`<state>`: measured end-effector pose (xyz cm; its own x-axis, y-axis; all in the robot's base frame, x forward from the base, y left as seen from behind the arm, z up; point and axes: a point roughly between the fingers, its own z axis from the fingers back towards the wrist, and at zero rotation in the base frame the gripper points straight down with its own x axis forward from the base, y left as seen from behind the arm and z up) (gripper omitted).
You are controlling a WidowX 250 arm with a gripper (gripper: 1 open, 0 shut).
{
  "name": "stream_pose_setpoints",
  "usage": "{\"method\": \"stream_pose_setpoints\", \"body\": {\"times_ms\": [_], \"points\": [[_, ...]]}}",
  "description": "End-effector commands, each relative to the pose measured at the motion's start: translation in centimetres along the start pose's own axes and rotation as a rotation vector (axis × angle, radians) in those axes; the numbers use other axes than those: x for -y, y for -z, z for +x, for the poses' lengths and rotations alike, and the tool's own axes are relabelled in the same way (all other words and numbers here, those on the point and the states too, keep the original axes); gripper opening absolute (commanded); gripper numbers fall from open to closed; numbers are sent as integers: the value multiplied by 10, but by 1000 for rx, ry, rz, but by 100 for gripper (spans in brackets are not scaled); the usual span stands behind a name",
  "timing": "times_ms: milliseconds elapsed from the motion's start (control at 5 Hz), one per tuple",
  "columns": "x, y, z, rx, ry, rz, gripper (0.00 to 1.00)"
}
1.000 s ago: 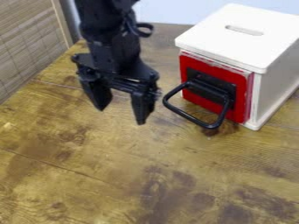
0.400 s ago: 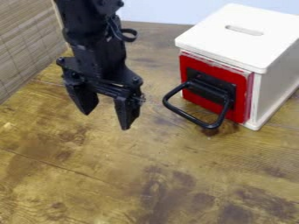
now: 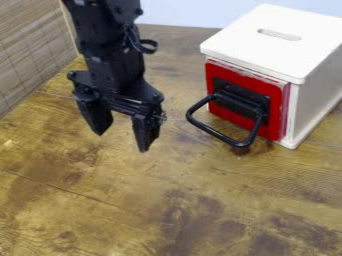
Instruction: Close the drawer
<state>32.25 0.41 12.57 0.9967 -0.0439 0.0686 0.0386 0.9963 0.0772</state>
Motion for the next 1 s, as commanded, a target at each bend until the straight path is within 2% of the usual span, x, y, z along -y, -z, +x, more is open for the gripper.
{"method": "stream_pose_setpoints", "body": {"times_ms": [0, 200, 400, 600, 800], "points": [[-8, -8, 10, 27, -12, 10, 100], [-7, -3, 15, 3, -6, 8, 100], [-7, 7, 16, -20, -30, 7, 100], [-3, 12, 22, -31, -43, 6, 100], [0, 18, 24, -59, -54, 5, 100]]}}
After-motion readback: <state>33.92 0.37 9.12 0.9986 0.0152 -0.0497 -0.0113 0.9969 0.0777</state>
